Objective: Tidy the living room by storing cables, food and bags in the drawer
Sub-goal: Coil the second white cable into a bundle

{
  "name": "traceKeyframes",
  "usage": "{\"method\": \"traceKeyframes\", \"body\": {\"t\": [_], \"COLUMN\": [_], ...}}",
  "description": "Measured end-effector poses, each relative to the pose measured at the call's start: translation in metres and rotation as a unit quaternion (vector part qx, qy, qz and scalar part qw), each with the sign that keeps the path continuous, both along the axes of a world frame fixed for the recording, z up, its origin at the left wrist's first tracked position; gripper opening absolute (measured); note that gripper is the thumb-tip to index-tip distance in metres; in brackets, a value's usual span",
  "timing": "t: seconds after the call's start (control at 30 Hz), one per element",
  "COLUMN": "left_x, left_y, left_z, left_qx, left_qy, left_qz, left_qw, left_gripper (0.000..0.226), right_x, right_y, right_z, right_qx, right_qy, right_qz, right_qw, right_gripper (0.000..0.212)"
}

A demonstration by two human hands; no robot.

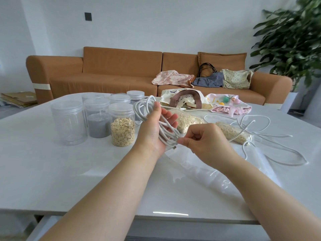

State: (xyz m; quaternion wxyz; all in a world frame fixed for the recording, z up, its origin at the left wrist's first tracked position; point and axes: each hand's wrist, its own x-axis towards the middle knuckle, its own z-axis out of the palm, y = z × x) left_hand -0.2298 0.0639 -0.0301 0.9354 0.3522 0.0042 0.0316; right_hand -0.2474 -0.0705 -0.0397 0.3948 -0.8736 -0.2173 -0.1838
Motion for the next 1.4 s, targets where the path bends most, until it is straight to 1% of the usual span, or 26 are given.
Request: {"method": "traceKeyframes", "body": {"t": [0.23, 0.33, 0.4, 0.5, 0.63, 0.67, 0.8, 0.83, 0.9, 0.97, 1.07, 1.13, 1.2, 1.27, 1.4], "left_x": [-0.003, -0.002, -0.001, -0.001, 0.0, 0.001, 0.002, 0.003, 0.003, 0.004, 0.004, 0.003, 0.001, 0.0, 0.001], "left_y": [0.001, 0.004, 0.006, 0.007, 0.012, 0.013, 0.019, 0.02, 0.025, 0.028, 0.025, 0.02, 0.016, 0.014, 0.011], "left_z": [0.0, -0.001, -0.001, -0.001, 0.0, 0.0, 0.002, 0.002, 0.002, 0.002, 0.0, -0.002, -0.002, -0.003, -0.006], "left_qx": [-0.027, -0.044, -0.061, -0.062, -0.067, -0.067, -0.079, -0.087, -0.095, -0.061, 0.071, 0.16, 0.218, 0.251, 0.275], "left_qy": [-0.025, -0.039, -0.051, -0.074, -0.08, -0.079, -0.072, -0.071, -0.069, -0.06, -0.023, 0.002, 0.017, 0.026, 0.008], "left_qz": [-0.041, -0.071, -0.086, -0.098, -0.083, -0.076, -0.062, -0.058, -0.057, -0.068, -0.096, -0.111, -0.137, -0.18, -0.296], "left_qw": [0.999, 0.996, 0.993, 0.991, 0.991, 0.992, 0.992, 0.992, 0.991, 0.994, 0.993, 0.981, 0.966, 0.951, 0.915], "left_gripper": [0.032, 0.03, 0.031, 0.032, 0.034, 0.034, 0.034, 0.035, 0.034, 0.032, 0.027, 0.028, 0.031, 0.04, 0.074], "right_x": [-0.002, -0.003, -0.004, -0.005, 0.0, 0.002, 0.015, 0.017, 0.02, 0.021, 0.018, 0.015, 0.012, 0.01, 0.01], "right_y": [-0.002, -0.002, -0.002, -0.003, -0.014, -0.017, -0.029, -0.032, -0.037, -0.04, -0.039, -0.036, -0.032, -0.029, -0.025], "right_z": [0.004, 0.007, 0.008, 0.009, 0.01, 0.01, 0.008, 0.008, 0.009, 0.011, 0.012, 0.014, 0.016, 0.017, 0.015], "right_qx": [-0.015, -0.002, 0.006, 0.006, -0.001, -0.005, -0.036, -0.033, 0.005, 0.063, 0.124, 0.147, 0.159, 0.169, 0.161], "right_qy": [0.029, 0.044, 0.053, 0.079, 0.097, 0.092, 0.065, 0.062, 0.065, 0.061, 0.046, 0.044, 0.04, 0.038, -0.014], "right_qz": [0.024, 0.041, 0.059, 0.094, 0.111, 0.109, 0.091, 0.081, 0.057, 0.033, 0.019, 0.031, 0.049, 0.056, 0.016], "right_qw": [0.999, 0.998, 0.997, 0.992, 0.989, 0.99, 0.993, 0.994, 0.996, 0.996, 0.991, 0.988, 0.985, 0.983, 0.987], "right_gripper": [0.037, 0.036, 0.034, 0.031, 0.018, 0.019, 0.039, 0.043, 0.044, 0.038, 0.032, 0.029, 0.025, 0.023, 0.032]}}
